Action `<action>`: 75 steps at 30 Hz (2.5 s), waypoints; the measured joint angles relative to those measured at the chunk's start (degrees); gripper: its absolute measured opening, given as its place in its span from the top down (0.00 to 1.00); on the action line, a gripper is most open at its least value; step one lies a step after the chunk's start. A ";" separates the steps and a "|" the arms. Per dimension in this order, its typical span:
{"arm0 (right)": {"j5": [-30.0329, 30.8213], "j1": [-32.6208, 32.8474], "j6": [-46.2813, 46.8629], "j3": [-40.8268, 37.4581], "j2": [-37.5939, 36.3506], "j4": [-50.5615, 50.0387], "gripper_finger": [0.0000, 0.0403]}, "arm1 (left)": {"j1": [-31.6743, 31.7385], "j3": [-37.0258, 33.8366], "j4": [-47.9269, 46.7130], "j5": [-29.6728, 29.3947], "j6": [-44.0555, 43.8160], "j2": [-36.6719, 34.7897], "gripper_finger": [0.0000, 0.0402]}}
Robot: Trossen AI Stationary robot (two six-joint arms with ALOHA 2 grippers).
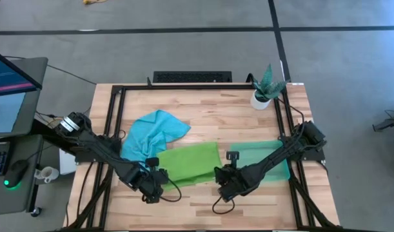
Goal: Roll microfiber towels into tight, uniform cylinder then place into a basket
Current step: Fold the green towel
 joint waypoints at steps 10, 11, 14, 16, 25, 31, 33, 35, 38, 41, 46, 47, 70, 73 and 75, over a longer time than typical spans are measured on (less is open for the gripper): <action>-5.40 0.20 0.27 0.00 0.00 1.56 1.00 | -0.02 0.00 1.99 2.10 -2.12 -0.03 1.00; -6.22 0.21 0.27 0.00 0.00 1.80 1.00 | -0.02 0.00 2.07 2.46 -2.17 -0.03 1.00; -8.28 0.22 0.29 0.00 0.00 2.32 1.00 | 0.00 0.00 2.26 2.92 -2.46 -0.03 1.00; -9.48 0.11 0.56 0.00 0.00 2.40 1.00 | 0.00 0.00 2.29 2.92 -2.54 -0.03 1.00; -9.64 -1.44 0.38 0.02 0.00 2.27 1.00 | 0.00 0.00 2.26 3.06 -3.01 -0.05 1.00; -10.84 -1.88 -0.01 0.02 0.00 2.31 1.00 | 0.00 0.00 2.24 3.14 -3.05 -0.05 1.00; -10.91 -1.88 -0.03 0.02 0.00 2.34 1.00 | 0.00 0.00 2.24 3.14 -3.00 -0.05 1.00; -10.91 -1.84 -0.04 0.02 0.00 2.34 1.00 | 0.00 0.00 2.24 3.19 -2.78 -0.05 1.00; -10.89 -1.78 -0.06 0.02 0.00 2.36 1.00 | 0.00 0.00 2.25 3.85 -2.80 -0.07 0.99; -10.91 -1.77 -0.10 0.02 0.00 2.32 1.00 | 0.00 0.00 2.19 4.23 -2.80 -0.07 0.96; -10.93 -1.75 0.07 0.02 0.00 2.32 1.00 | -0.02 0.00 2.10 4.29 -2.80 -0.07 0.88; -10.93 -1.75 0.09 0.02 0.00 2.33 1.00 | 0.00 0.00 2.11 4.28 -2.80 -0.07 0.86; -13.24 -1.88 2.29 0.62 0.02 1.88 0.67 | 4.31 0.00 2.23 0.29 6.65 -0.10 0.82; -13.67 -2.19 2.87 3.07 0.02 1.57 0.60 | 4.59 0.60 2.24 -0.93 9.61 -0.10 0.82; -13.62 -2.14 3.24 5.62 0.02 1.47 0.57 | 4.47 1.66 2.56 -0.90 11.11 -0.11 0.82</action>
